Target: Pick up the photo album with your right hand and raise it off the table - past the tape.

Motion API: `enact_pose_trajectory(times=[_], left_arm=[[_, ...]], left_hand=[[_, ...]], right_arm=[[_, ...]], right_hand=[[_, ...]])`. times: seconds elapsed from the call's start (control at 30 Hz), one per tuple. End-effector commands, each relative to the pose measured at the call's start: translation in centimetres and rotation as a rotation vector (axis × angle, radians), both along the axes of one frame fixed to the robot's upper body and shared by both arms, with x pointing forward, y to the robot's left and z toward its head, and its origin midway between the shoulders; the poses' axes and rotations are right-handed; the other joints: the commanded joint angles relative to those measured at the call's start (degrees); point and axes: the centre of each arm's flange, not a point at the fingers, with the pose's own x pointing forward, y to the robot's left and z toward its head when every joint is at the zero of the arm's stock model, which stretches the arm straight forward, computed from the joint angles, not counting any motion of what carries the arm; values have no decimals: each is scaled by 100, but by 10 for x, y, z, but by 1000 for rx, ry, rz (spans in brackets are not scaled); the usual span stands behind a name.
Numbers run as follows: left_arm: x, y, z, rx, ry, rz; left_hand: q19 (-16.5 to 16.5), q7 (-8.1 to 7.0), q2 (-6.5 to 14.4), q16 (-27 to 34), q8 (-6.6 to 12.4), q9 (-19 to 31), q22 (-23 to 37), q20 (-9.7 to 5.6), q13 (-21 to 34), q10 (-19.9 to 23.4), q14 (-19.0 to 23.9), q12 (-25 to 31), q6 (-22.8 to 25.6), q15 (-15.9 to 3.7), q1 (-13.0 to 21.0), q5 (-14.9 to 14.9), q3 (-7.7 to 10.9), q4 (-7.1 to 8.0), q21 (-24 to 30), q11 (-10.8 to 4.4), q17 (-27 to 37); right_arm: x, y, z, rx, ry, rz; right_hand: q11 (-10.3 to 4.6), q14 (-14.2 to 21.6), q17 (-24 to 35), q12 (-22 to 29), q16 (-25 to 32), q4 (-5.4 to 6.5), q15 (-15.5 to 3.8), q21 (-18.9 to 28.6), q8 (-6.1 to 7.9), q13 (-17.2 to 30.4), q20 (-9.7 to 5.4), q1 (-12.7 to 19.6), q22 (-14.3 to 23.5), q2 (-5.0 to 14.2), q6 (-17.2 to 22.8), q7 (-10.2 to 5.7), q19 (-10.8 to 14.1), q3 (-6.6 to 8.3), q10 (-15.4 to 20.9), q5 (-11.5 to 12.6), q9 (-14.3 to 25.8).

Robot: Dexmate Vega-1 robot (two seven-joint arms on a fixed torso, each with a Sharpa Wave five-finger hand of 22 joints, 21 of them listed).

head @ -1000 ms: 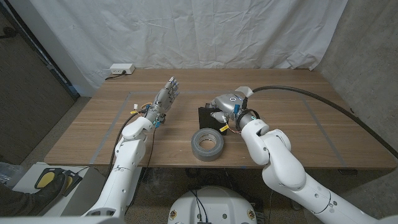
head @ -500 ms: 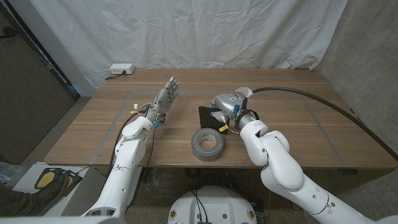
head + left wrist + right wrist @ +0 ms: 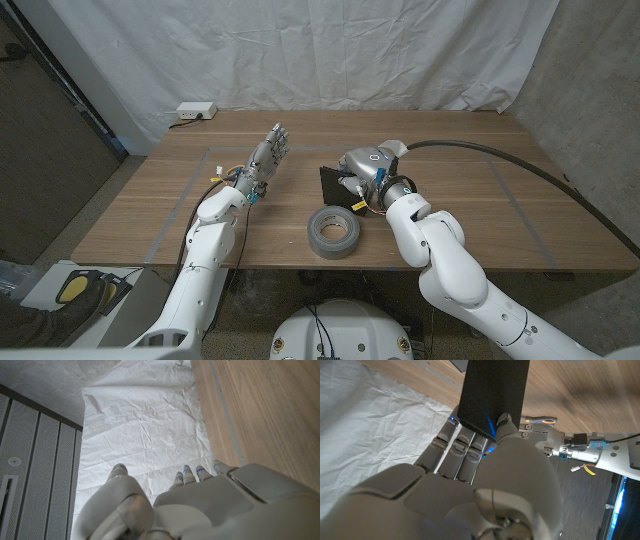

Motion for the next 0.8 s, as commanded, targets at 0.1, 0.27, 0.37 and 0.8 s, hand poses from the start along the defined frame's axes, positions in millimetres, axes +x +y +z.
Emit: enact_pose_trajectory(times=[0.1,0.27,0.37,0.8], left_arm=[[-1,4,2,-4,-10,-3],[-1,3,2,-2,-12,-3],[-1,4,3,-1,-13,-2],[-2,8,7,-2,-25,7]], left_hand=[[-95,44,19,20,8,15,9,-311,30,-32,-41,25,-19,5,63,-15,-8,-3,12,8,11],[-99,43,21,20,9,15,9,-307,30,-33,-41,25,-18,8,66,-16,-12,-3,10,1,10],[-102,60,22,21,16,15,9,-320,30,-32,-39,25,1,5,68,-16,-16,-3,10,19,10],[-100,72,26,22,14,15,9,-342,30,-43,-34,21,-3,-15,78,-18,-28,-5,11,28,10]], right_arm=[[-1,3,4,-1,-30,6],[-2,4,5,-4,-35,7],[-4,5,7,-6,-41,7],[-9,7,16,-8,-63,8]], right_hand=[[-35,95,75,62,76,25,-264,51,66,25,-648,329,20,209,327,-234,25,5,122,-29,34],[-34,100,95,67,83,35,-263,69,66,35,-649,344,26,215,347,-237,34,2,137,-36,38],[-43,105,116,73,89,40,-263,82,70,41,-650,359,31,212,378,-232,32,-5,162,-43,40],[-49,141,178,81,117,65,-260,123,70,48,-657,389,44,225,440,-234,32,-19,223,-54,43]])
